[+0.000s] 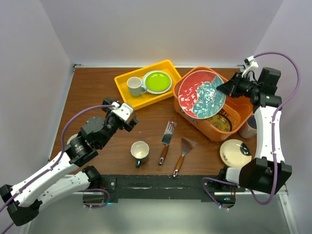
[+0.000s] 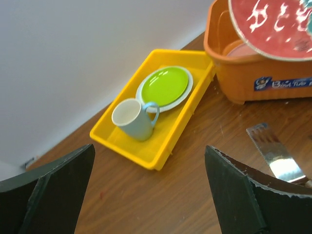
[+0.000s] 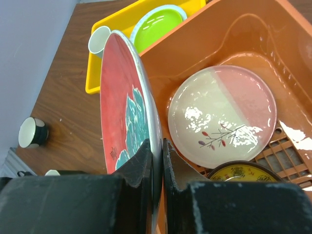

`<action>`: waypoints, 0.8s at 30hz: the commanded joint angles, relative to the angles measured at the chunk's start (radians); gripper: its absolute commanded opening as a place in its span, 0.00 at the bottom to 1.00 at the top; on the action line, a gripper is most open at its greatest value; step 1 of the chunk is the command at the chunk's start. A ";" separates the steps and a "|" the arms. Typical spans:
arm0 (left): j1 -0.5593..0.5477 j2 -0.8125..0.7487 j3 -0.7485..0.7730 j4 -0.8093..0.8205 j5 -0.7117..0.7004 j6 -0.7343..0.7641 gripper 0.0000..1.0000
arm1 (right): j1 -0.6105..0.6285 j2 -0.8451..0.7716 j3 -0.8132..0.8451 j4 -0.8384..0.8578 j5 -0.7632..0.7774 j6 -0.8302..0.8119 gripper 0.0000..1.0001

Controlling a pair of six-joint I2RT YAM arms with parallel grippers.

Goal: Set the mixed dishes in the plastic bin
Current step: Place the plate in the plastic bin.

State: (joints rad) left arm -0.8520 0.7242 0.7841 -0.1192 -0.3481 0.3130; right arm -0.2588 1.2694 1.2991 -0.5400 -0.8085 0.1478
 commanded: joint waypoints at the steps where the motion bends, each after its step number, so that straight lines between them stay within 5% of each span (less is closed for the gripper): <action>1: 0.065 -0.042 -0.074 0.058 -0.006 -0.083 1.00 | -0.014 -0.033 0.029 0.135 -0.112 0.006 0.00; 10: 0.119 -0.092 -0.157 0.093 -0.124 -0.149 1.00 | -0.025 -0.001 0.019 0.159 -0.123 -0.016 0.00; 24: 0.125 -0.124 -0.206 0.104 -0.118 -0.157 1.00 | -0.053 0.093 0.014 0.215 -0.104 -0.002 0.00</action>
State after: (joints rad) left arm -0.7334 0.6037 0.5903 -0.0689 -0.4675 0.1749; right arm -0.2939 1.3705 1.2877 -0.4675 -0.8593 0.1135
